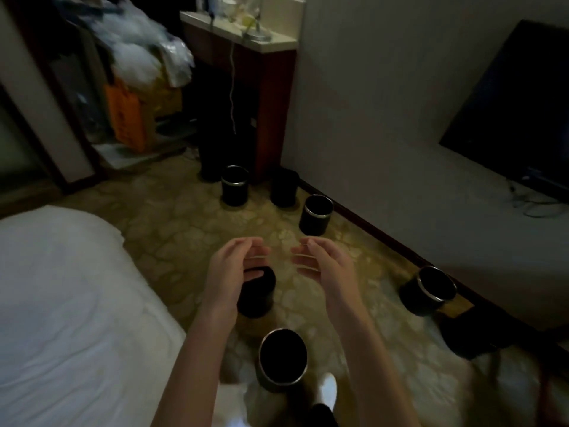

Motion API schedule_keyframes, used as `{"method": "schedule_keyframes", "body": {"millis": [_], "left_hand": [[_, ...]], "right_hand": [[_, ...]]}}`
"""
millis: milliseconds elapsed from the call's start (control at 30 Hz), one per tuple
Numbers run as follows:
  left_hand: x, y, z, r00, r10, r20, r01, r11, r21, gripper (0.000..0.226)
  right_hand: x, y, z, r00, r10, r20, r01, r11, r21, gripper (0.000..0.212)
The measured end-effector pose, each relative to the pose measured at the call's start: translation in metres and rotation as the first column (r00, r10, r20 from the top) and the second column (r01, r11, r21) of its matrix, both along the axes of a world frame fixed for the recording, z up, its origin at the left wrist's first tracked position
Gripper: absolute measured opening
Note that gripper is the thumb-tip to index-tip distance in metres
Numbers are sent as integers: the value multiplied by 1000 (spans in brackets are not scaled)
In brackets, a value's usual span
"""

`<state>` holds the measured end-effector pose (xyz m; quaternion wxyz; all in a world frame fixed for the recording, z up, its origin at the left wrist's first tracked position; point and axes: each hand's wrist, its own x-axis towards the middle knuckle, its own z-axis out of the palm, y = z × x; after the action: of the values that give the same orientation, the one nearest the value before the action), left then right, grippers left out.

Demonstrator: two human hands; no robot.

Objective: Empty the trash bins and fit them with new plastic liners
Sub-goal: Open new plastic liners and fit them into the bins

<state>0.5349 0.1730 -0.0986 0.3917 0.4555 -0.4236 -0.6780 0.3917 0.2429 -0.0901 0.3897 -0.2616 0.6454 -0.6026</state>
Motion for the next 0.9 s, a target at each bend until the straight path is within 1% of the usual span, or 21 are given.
{"method": "schedule_keyframes", "body": {"millis": [100, 167, 300, 433, 600, 700, 833, 900], "left_hand": [[-26, -36, -6, 990, 142, -2, -142, 990, -4, 25], [-55, -56, -10, 978, 210, -3, -210, 977, 30, 25], [-120, -97, -8, 958, 282, -52, -276, 955, 109, 26], [-170, -132, -2, 927, 371, -56, -359, 921, 153, 25], [-193, -170, 5, 875, 481, -52, -467, 867, 171, 24], [-196, -189, 7, 849, 525, -57, -508, 842, 182, 24], [-202, -218, 9, 824, 559, -93, -532, 820, 212, 24], [-204, -236, 9, 822, 560, -109, -530, 820, 216, 24]], "right_hand": [[-33, -48, -8, 995, 93, 25, -92, 995, -38, 19], [-62, -78, -14, 987, 158, 42, -157, 987, -30, 19], [-125, -137, -14, 960, 266, 85, -265, 964, -25, 19], [-177, -192, -9, 940, 309, 145, -306, 951, -37, 19], [-198, -247, -13, 876, 427, 224, -425, 903, -59, 18], [-202, -272, -15, 856, 445, 262, -446, 893, -61, 19], [-210, -301, -10, 840, 487, 240, -484, 872, -75, 21], [-214, -318, -7, 843, 483, 236, -480, 874, -73, 20]]}}
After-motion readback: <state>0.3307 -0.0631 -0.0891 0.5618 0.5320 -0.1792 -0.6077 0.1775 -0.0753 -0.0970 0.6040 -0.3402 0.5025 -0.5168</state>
